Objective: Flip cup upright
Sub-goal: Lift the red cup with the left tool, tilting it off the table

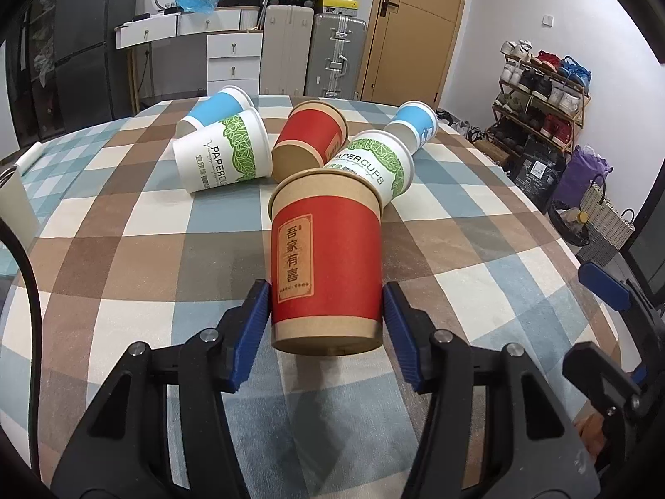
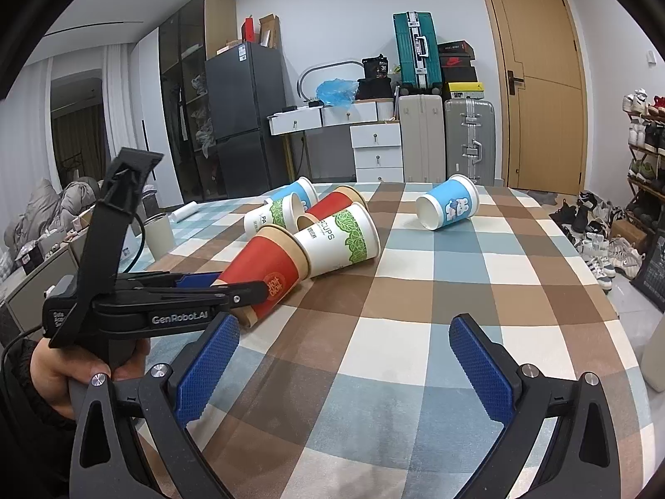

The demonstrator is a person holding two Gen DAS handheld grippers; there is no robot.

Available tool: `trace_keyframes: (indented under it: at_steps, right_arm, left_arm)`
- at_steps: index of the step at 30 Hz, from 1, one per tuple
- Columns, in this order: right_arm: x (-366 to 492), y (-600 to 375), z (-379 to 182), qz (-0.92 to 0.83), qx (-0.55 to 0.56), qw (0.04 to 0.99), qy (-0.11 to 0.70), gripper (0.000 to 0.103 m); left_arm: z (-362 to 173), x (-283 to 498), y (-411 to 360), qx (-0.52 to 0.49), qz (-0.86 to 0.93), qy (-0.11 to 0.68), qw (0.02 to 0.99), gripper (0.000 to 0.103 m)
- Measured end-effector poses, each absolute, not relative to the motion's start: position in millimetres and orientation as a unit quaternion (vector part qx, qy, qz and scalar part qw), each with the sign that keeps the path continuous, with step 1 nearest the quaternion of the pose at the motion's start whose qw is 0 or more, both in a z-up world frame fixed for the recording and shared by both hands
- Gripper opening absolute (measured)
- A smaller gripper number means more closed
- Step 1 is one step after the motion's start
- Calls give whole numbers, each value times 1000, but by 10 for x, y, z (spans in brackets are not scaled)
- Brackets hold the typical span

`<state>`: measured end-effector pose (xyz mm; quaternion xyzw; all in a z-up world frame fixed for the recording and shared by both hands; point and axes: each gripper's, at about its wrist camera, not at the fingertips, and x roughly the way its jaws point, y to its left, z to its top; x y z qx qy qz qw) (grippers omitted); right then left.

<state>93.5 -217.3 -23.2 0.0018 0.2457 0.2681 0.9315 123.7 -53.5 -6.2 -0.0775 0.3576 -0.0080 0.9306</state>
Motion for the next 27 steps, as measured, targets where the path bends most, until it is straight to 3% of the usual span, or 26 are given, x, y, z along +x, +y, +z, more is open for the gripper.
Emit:
trace_keyframes:
  at_steps: [16,27]
  right_arm:
    - [775,-2082,-156,284,-8,929,237,103]
    - [707,-2061,-180,284,-14,928,239,103]
  left_arm:
    - [267,381,-488,-79,13,317,945,53]
    - [96,14,-569,-93,14,330,939,53]
